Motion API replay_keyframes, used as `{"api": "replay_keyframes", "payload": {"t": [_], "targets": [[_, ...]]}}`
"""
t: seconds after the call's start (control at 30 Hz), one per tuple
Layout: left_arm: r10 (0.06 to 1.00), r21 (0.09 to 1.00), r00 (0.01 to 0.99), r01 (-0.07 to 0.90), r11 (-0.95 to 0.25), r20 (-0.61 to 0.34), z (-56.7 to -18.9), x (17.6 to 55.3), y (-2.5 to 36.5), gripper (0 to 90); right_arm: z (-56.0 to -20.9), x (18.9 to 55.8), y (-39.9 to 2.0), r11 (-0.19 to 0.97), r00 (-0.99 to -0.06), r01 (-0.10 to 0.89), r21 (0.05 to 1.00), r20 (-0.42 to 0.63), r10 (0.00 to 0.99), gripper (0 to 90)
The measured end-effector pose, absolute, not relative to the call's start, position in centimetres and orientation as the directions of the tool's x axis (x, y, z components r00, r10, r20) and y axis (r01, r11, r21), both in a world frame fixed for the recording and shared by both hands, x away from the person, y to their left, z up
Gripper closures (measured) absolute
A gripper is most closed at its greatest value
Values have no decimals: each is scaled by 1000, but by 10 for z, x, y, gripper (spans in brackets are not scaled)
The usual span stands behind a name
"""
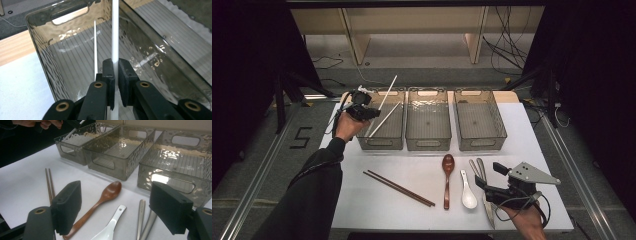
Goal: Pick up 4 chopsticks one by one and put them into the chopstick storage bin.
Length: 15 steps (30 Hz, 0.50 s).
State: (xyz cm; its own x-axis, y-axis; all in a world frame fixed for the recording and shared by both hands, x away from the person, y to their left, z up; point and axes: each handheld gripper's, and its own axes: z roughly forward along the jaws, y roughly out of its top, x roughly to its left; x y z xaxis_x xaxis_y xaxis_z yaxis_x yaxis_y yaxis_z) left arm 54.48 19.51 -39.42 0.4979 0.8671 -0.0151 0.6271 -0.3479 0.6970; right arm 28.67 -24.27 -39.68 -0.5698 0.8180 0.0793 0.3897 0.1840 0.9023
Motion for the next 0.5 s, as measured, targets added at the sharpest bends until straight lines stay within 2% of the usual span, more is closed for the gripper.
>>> {"api": "replay_keyframes", "payload": {"t": [0.5], "targets": [[874, 678, 485, 647, -349, -13, -406, 544, 198, 829, -397, 286, -243, 183, -569, 390, 902, 80, 818, 267]]}}
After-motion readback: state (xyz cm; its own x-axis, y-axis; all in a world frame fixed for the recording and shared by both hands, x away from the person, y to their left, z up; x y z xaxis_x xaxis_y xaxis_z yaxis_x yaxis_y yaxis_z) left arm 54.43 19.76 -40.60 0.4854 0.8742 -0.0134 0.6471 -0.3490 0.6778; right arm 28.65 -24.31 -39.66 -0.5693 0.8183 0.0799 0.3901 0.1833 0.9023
